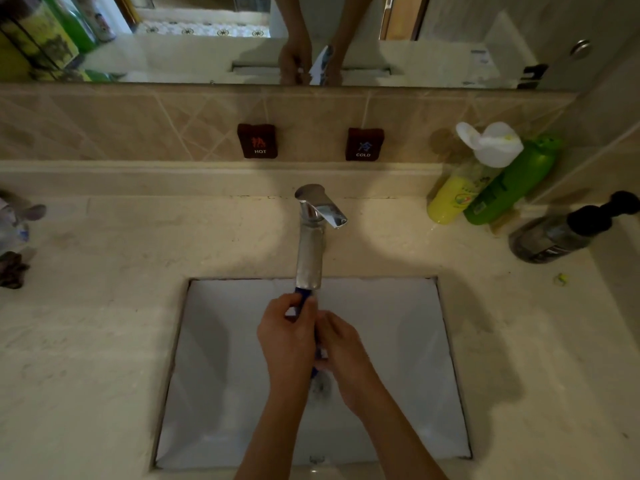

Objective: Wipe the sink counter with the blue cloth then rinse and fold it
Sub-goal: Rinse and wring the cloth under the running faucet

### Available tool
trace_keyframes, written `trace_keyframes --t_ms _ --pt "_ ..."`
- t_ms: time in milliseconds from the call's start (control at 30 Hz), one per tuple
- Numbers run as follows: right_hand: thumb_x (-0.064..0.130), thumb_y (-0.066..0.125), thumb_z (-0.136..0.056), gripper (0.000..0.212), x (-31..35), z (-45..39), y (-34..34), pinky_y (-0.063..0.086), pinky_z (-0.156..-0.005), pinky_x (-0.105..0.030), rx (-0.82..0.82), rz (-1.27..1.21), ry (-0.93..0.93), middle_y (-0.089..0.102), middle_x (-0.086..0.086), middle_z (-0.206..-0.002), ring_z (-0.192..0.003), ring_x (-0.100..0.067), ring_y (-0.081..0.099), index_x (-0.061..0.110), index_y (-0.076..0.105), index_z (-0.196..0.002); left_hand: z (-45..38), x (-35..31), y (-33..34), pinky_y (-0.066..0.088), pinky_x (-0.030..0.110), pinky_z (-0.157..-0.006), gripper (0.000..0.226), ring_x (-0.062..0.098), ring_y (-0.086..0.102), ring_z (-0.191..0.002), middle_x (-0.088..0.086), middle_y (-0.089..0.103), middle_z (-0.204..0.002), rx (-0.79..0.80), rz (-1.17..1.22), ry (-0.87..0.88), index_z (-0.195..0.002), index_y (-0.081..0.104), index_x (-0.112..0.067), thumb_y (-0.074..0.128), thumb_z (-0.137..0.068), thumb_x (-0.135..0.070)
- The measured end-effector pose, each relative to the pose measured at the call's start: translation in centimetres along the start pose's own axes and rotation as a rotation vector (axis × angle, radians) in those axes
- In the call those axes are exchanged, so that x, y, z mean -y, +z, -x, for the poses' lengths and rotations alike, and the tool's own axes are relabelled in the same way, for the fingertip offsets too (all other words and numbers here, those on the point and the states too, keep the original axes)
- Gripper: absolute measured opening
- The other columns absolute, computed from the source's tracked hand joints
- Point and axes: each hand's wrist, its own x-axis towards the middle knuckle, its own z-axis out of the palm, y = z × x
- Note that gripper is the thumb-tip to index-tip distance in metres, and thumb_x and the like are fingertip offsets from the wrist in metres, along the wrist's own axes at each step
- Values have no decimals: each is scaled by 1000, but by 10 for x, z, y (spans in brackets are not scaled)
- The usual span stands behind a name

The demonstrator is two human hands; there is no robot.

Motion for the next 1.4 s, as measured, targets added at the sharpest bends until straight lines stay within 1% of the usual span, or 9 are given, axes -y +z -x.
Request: trace_keyframes --t_ms 100,267,400,600,733,867,1100,1267,1400 --pt "31 54 -102 30 1 0 0 58 -92 -43 62 -264 -73 74 -12 -115 -106 -28 72 17 65 -126 6 4 3 55 23 -54 24 20 70 -67 7 71 -74 92 44 -42 -81 72 -23 55 -98 -24" --pt "21 49 -105 25 7 -10 12 58 -81 -38 62 -308 -82 76 -16 -107 -100 -32 73 15 69 -118 1 6 -3 61 40 -65 14 14 70 -75 -3 71 -86 -191 16 -3 -100 66 -18 57 -93 -11" --pt "33 52 -103 30 11 -14 20 61 -75 -38 4 -406 22 76 -17 -107 -95 -31 74 14 68 -120 -1 3 -9 52 21 -56 18 14 68 -73 -5 67 -83 -252 -32 3 -97 64 -24 57 -92 -8" --pt "51 52 -98 48 8 -29 6 53 -94 -48 -100 -596 256 69 -16 -122 -113 -36 65 13 66 -123 -26 21 -14 50 32 -74 25 22 63 -85 10 69 -91 341 -26 -588 -89 65 -12 48 -101 -26" --pt "61 57 -91 62 8 -31 -14 53 -98 -48 59 -640 304 73 -19 -116 -105 -34 69 9 71 -122 -19 24 -16 52 26 -58 26 21 67 -68 7 73 -76 466 180 -506 -90 67 -5 51 -100 -22" --pt "33 58 -99 39 14 -41 -25 57 -84 -45 41 -469 198 71 -25 -117 -105 -41 68 3 68 -122 -20 29 -21 59 43 -74 22 33 70 -86 20 72 -95 281 459 -506 -99 63 4 57 -96 -18" --pt "20 58 -101 24 14 -37 -32 60 -85 -45 -86 -312 24 74 -16 -115 -104 -33 71 8 70 -118 -11 11 -28 56 31 -61 12 22 67 -66 11 67 -71 98 -21 -88 -77 63 -8 73 -83 -9" --pt "19 56 -101 25 14 -25 -28 61 -82 -42 -115 -356 -3 74 -12 -115 -104 -30 71 9 68 -122 -14 9 -27 47 28 -57 20 23 60 -66 10 62 -72 45 -159 -143 -81 60 -6 70 -86 -23" --pt "19 56 -97 16 16 -27 -19 59 -82 -38 -145 107 -107 69 0 -104 -94 -18 68 20 60 -113 -16 12 -27 61 41 -72 21 30 67 -76 20 67 -79 157 284 -347 -86 61 6 65 -92 -14"
